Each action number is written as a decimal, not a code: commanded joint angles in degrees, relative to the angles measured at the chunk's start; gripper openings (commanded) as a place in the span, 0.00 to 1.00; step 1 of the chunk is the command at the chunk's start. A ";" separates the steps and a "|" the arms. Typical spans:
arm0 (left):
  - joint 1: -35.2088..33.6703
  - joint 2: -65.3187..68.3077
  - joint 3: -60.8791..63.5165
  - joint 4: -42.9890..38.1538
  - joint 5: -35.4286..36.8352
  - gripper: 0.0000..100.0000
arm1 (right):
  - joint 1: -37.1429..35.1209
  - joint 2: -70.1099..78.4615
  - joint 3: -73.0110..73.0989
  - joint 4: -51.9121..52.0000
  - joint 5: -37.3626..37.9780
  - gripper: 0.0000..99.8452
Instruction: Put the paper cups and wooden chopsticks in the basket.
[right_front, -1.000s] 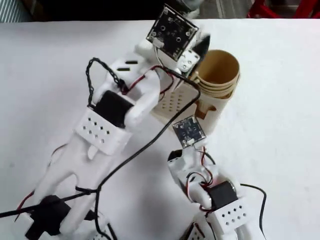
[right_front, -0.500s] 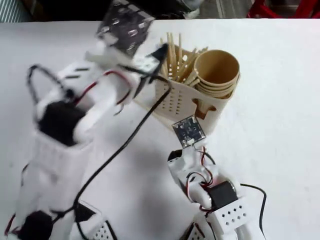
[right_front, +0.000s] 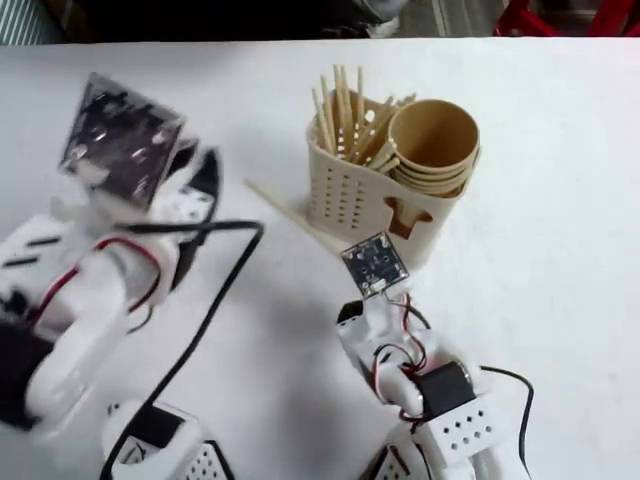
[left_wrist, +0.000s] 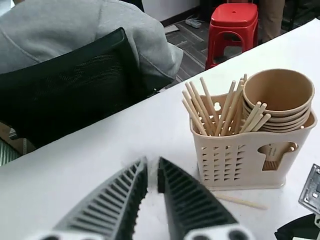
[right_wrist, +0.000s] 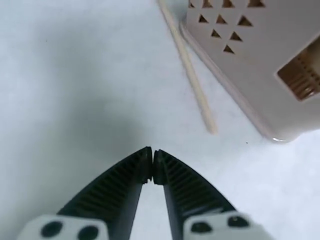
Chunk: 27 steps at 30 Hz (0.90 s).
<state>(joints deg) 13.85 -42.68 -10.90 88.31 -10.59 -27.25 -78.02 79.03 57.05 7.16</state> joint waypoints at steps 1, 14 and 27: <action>-2.86 -6.55 1.93 0.09 -0.18 0.02 | 2.51 -0.57 -2.90 -0.92 1.05 0.02; -3.12 -41.54 43.60 -17.67 -0.09 0.02 | 2.77 -0.57 -6.95 -0.04 3.43 0.02; -18.86 -57.98 70.59 -28.04 -0.09 0.03 | -3.47 10.86 -32.35 13.93 5.36 0.06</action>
<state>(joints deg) -1.98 -97.27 53.10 64.22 -10.59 -28.48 -73.71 53.63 69.54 12.18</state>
